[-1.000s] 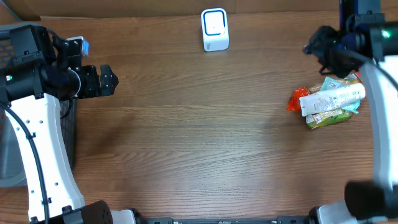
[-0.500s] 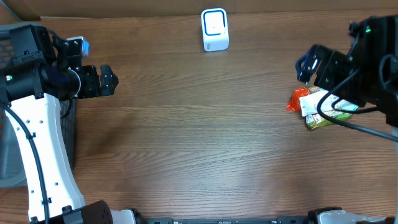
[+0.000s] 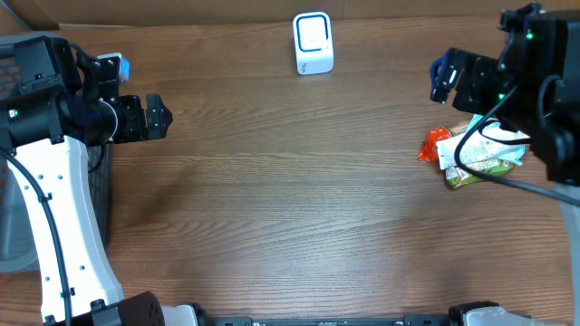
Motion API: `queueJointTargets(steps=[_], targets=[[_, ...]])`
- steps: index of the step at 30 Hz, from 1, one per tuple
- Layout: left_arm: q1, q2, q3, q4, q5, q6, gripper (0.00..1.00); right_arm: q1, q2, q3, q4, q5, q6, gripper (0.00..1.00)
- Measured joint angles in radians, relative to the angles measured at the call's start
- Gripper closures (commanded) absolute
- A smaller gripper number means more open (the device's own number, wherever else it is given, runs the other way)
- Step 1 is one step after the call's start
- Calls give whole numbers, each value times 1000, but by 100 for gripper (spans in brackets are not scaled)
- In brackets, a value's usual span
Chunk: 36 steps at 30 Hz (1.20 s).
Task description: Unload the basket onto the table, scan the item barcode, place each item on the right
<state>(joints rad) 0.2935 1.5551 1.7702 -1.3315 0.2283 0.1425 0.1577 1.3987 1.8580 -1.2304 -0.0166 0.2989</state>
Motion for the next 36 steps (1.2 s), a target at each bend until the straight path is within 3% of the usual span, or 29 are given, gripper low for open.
queueJointTargets(steps=[4,8,16,22,27,36], targets=[[0,0,0,0,-1,0,0,0,-149,-261,303,2,-69,0],[0,0,0,0,0,0,0,0,-422,-625,646,6,-196,0],[0,0,0,0,-4,0,1,-18,-889,-1273,1077,-7,-340,0],[0,0,0,0,-4,0,0,-32,-1123,-1603,1249,-27,-364,0],[0,0,0,0,-4,0,0,-32,-1250,-1772,1317,-32,-371,0],[0,0,0,0,-3,0,1,-32,-1384,-1839,1160,-35,-373,0]])
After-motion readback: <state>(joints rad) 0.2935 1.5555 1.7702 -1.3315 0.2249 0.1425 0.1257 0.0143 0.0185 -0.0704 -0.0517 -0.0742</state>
